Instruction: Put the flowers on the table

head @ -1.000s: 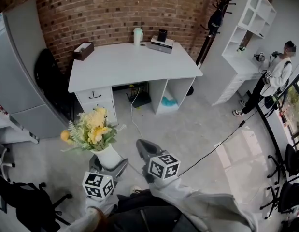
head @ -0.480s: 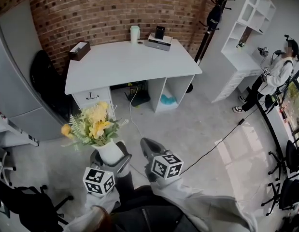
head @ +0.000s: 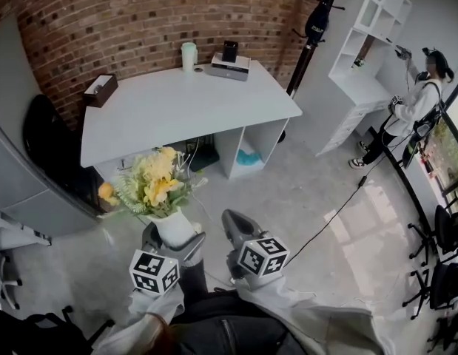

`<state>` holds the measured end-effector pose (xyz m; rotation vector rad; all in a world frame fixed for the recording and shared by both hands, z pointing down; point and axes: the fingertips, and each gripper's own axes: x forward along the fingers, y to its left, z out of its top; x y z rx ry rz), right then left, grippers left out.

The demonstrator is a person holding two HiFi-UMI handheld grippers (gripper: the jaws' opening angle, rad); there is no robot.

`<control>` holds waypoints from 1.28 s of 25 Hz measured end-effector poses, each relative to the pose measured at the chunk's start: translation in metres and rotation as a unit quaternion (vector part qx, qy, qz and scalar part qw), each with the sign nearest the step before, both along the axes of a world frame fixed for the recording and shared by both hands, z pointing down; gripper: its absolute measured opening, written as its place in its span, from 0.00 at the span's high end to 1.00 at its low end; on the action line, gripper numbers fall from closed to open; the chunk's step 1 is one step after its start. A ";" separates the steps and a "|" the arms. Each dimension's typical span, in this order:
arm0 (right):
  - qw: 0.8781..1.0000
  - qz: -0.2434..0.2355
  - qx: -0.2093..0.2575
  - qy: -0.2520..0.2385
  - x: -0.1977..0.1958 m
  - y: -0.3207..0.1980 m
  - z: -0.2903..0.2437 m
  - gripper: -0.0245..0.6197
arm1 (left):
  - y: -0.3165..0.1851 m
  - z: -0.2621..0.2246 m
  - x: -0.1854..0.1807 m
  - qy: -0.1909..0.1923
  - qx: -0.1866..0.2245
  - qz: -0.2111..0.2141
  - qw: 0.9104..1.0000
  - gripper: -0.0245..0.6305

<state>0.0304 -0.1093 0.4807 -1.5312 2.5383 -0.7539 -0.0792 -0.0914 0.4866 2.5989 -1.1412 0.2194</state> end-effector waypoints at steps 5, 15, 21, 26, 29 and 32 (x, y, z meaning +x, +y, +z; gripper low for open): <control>1.000 0.019 -0.017 -0.005 0.013 -0.068 0.014 0.96 | -0.073 0.012 0.011 0.005 -0.016 0.019 1.000 0.24; 0.998 0.024 -0.050 0.004 0.008 -0.236 0.024 0.96 | -0.247 0.014 0.018 0.000 -0.032 0.050 0.998 0.24; 0.998 0.045 -0.047 -0.003 0.004 -0.318 0.022 0.96 | -0.326 0.013 0.015 -0.002 -0.030 0.073 0.997 0.24; 0.997 0.058 -0.055 -0.005 0.001 -0.363 0.023 0.96 | -0.378 0.013 0.009 0.004 -0.031 0.079 0.996 0.24; 0.996 0.063 -0.056 -0.009 0.001 -0.389 0.023 0.96 | -0.408 0.015 0.006 0.008 -0.032 0.075 0.997 0.24; 0.996 0.069 -0.056 -0.012 0.003 -0.413 0.023 0.96 | -0.428 0.019 0.007 0.012 -0.036 0.079 0.996 0.24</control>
